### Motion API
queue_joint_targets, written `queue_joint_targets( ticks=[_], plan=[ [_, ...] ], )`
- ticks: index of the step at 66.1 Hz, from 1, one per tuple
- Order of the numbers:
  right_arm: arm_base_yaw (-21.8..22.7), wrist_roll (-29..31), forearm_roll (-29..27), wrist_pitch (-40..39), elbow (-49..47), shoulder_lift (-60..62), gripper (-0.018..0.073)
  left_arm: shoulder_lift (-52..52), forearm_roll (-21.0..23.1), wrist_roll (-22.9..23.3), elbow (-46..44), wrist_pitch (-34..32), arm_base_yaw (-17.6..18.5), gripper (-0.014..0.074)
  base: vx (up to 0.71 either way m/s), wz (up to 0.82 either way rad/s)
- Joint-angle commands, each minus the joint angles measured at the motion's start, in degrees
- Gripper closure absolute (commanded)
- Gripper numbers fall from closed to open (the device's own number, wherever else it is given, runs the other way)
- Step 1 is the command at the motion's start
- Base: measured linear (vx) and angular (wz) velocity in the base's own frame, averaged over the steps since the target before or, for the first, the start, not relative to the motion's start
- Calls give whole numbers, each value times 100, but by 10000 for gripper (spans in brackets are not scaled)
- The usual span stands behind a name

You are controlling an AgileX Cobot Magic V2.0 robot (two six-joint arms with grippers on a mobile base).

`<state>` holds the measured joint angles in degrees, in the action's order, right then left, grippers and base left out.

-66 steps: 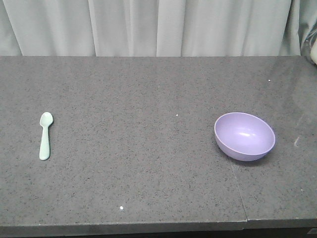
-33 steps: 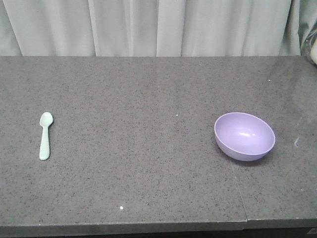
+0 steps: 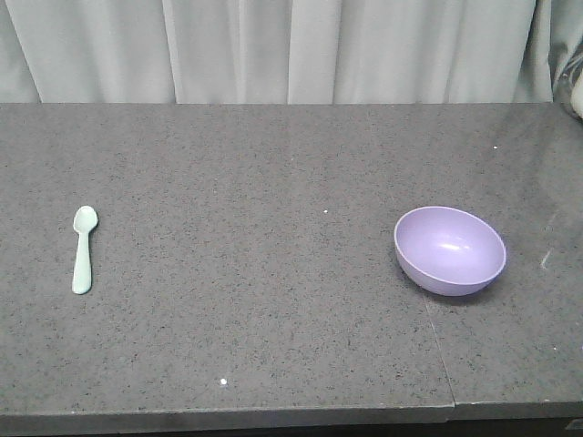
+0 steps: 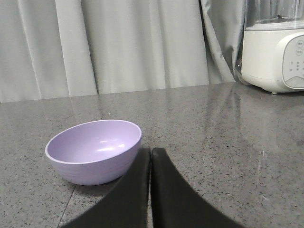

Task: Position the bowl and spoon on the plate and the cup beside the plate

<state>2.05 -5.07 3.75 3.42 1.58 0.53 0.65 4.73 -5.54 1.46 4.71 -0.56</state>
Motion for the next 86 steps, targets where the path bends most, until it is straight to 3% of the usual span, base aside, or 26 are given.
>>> queue_joint_targets(
  ticks=[1,86],
  plan=[
    [21,-7,19,-430,91,78,564,85,49,46,172,-394,0,602,0,0],
    [21,-7,19,-435,91,78,564,85,49,46,172,-394,0,602,0,0]
  ],
)
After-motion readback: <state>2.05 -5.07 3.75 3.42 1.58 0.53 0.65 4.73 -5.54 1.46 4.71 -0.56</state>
